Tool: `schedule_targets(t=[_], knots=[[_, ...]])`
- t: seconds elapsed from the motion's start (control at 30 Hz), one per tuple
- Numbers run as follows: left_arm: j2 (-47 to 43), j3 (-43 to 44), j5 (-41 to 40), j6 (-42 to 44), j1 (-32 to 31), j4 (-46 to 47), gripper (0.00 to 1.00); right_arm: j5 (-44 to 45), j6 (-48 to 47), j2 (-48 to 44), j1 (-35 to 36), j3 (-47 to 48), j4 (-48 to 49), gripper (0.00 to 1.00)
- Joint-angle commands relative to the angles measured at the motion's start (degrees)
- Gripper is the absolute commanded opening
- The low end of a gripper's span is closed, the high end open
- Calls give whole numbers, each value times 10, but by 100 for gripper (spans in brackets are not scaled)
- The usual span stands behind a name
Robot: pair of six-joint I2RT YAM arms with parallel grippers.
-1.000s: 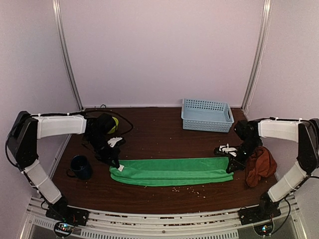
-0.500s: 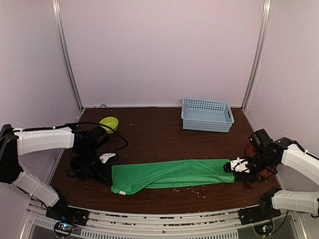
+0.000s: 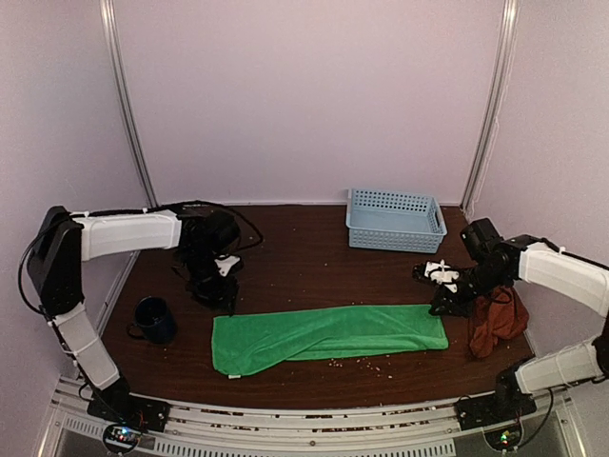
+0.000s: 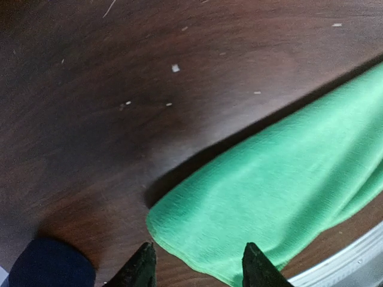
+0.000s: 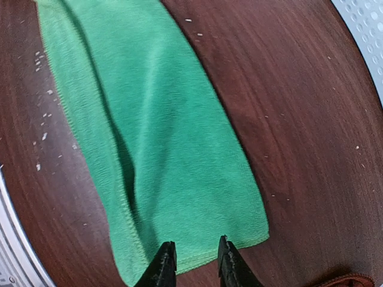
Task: Roll the towels
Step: Adjust the towel at the center of the board.
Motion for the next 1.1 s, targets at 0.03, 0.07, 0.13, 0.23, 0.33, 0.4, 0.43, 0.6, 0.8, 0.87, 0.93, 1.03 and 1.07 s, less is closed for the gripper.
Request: schedule_targets(t=[0.03,0.07,0.13,0.23,0.33,0.4,0.43,0.6,0.8,0.87,0.93,1.03,1.07], knots=[[-10,-8,-111,-54,6,-27,52,44,84,57,-33,43,38,29],[-24,-14,-113,-61,6,-29,53,62,93,58,-34,43,39,30],[-49,-39,-88,-70,13,-20,56,81,108,58,-39,42,38,33],[-64,-98,-6,-64,41,17,51,86,126,70,-57,37,32,36],[-71,-141,43,-58,56,57,48,71,135,103,-82,48,16,41],[-67,-158,78,-49,60,77,46,62,131,135,-93,63,-12,42],[-67,-164,95,-46,61,89,43,60,129,151,-98,69,-25,43],[-54,-178,146,-39,62,138,32,52,114,205,-110,86,-55,43],[-36,-176,155,-33,62,157,9,-14,75,259,-113,114,-104,38],[-38,-174,154,-31,62,157,4,-32,68,270,-113,122,-115,36],[-39,-171,149,-28,62,156,1,-40,72,283,-113,126,-110,33],[-41,-164,137,-25,63,156,0,-54,74,306,-114,139,-115,18],[-43,-161,131,-25,64,155,0,-58,74,310,-115,143,-118,12]])
